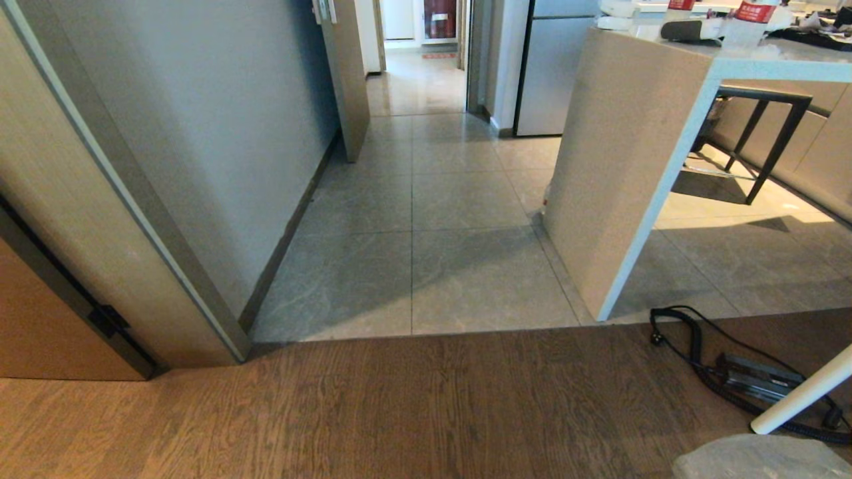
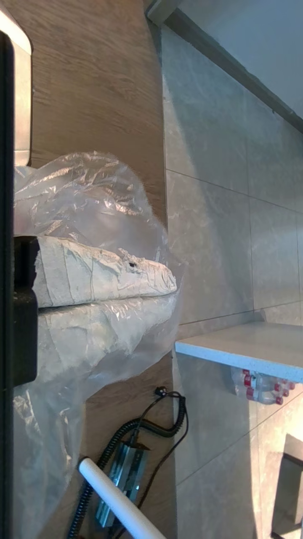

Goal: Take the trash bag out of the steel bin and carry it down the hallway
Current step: Put the trash bag at the door

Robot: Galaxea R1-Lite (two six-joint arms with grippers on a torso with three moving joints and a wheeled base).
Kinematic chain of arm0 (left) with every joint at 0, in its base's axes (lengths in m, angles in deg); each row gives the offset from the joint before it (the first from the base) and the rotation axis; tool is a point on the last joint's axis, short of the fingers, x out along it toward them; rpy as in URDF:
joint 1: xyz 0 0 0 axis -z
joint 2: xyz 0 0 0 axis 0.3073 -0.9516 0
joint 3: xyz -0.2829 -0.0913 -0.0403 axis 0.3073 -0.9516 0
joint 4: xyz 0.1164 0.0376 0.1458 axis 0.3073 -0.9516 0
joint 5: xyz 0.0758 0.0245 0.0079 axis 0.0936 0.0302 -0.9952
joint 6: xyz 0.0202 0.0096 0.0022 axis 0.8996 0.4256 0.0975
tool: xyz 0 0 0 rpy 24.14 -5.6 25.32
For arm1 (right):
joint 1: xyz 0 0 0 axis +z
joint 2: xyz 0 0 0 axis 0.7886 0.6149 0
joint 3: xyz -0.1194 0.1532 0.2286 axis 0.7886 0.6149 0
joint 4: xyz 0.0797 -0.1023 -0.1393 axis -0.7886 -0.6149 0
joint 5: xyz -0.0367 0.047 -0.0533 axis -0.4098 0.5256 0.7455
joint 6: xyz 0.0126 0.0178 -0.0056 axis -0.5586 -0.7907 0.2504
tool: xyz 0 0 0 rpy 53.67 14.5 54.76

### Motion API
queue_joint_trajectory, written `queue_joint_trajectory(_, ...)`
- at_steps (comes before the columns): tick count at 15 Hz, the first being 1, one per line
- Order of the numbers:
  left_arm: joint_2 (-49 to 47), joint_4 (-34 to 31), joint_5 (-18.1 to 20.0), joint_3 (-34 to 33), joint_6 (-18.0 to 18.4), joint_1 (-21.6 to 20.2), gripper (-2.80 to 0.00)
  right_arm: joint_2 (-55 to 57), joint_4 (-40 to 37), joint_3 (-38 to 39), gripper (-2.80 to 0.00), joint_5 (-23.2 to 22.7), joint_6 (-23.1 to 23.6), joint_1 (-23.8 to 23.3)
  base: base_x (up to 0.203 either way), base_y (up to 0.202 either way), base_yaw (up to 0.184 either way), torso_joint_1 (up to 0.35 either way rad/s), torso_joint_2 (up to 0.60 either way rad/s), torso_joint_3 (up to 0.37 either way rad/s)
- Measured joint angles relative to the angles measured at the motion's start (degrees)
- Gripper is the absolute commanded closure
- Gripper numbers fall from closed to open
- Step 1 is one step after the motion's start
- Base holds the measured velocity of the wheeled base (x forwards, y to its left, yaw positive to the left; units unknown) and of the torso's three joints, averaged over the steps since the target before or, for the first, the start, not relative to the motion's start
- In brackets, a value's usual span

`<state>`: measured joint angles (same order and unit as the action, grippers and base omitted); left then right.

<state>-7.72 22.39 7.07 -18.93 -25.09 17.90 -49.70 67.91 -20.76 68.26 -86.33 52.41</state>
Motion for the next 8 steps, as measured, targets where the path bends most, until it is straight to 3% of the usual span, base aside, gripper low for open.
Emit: queue_joint_trajectory(8,0.0,-0.01,0.03,0.0,0.35,0.0,0.0,0.0,0.0,0.0,0.0,0.02,0.28,-0.09,0.0,0.0,0.0,0.0,0.0,0.0)
